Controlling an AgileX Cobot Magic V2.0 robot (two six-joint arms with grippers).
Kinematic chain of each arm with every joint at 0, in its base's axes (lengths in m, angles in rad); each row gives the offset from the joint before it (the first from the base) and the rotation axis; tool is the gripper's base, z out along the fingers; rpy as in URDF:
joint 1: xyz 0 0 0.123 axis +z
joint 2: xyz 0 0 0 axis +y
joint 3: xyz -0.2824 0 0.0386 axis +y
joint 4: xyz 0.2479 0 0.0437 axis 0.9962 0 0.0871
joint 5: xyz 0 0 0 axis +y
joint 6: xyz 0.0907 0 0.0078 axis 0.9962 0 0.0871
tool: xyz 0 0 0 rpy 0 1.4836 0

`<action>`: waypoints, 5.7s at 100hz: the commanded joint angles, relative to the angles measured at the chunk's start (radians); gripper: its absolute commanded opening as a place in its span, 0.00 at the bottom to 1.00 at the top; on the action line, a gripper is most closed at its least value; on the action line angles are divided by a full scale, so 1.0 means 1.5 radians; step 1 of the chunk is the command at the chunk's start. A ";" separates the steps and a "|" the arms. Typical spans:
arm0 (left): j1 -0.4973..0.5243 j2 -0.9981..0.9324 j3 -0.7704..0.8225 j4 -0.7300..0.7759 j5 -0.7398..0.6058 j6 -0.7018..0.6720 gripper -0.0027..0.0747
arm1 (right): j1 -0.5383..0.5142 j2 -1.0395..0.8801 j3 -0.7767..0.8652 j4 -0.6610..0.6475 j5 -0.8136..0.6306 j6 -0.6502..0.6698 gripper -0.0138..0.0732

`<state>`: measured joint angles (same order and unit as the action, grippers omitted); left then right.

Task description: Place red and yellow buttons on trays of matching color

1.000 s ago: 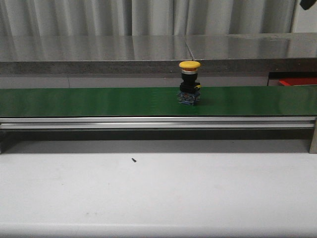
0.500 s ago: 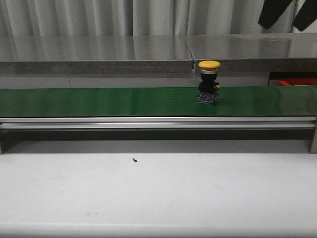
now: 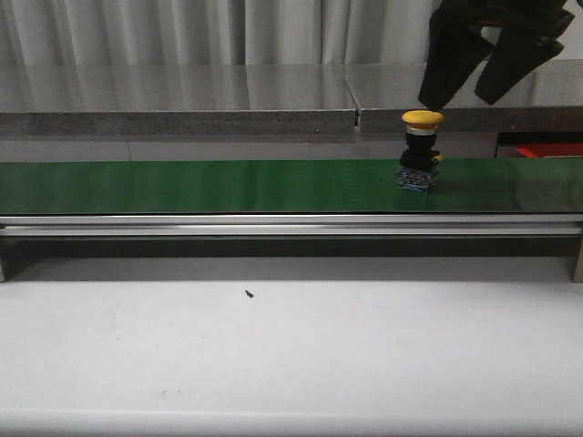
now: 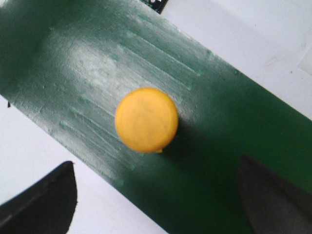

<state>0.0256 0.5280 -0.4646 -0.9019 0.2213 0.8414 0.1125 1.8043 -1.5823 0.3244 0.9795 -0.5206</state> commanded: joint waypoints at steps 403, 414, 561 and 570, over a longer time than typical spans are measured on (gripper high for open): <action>-0.004 0.000 -0.019 -0.016 -0.033 -0.001 0.01 | -0.180 -0.634 0.491 0.018 -0.267 0.021 0.50; -0.004 0.000 -0.019 -0.016 -0.033 -0.001 0.01 | -0.179 -0.649 0.504 0.018 -0.264 0.021 0.24; 0.102 0.173 -0.164 -0.009 0.056 -0.106 0.82 | -0.179 -0.650 0.507 0.018 -0.253 0.021 0.08; 0.164 0.264 -0.247 -0.009 0.125 -0.133 0.82 | -0.179 -0.650 0.507 0.018 -0.253 0.021 0.08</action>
<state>0.1959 0.8059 -0.6974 -0.8984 0.3549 0.6865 -0.1560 0.8367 -0.7986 0.3333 0.6609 -0.4807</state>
